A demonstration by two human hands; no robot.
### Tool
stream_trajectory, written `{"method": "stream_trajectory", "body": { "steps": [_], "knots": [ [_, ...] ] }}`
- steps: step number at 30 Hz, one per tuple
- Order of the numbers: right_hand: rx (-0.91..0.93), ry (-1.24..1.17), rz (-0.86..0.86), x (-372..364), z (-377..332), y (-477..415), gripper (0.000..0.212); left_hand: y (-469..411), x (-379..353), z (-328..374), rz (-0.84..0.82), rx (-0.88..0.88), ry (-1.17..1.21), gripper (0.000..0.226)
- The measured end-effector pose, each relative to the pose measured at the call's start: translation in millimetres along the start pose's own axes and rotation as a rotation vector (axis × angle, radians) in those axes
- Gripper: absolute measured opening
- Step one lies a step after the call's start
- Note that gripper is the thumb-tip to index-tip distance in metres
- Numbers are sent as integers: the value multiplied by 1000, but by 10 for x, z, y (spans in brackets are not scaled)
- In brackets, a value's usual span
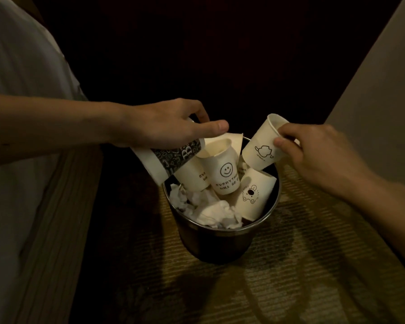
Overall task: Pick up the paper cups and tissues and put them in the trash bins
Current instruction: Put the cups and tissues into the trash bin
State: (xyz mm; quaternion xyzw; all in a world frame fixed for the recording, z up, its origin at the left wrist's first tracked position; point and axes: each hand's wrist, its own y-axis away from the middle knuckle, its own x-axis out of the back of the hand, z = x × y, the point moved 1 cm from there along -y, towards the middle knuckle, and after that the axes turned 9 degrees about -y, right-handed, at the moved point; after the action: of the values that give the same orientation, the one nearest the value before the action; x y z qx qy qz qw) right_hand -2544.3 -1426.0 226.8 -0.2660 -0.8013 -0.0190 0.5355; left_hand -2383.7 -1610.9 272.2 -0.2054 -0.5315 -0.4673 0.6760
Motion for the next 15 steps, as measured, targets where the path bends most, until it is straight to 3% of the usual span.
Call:
{"method": "stream_trajectory", "body": {
  "steps": [5,13,15],
  "knots": [
    [29,65,-93,-230,-11,-32,26,7,-144,-80,-26,5,-18,69],
    [75,196,-84,-455,-96,-54,18,6,-152,-21,-46,52,57,74],
    [66,186,-87,-460,-88,-4,23,9,-117,-8,-51,70,113,65]
  ]
}}
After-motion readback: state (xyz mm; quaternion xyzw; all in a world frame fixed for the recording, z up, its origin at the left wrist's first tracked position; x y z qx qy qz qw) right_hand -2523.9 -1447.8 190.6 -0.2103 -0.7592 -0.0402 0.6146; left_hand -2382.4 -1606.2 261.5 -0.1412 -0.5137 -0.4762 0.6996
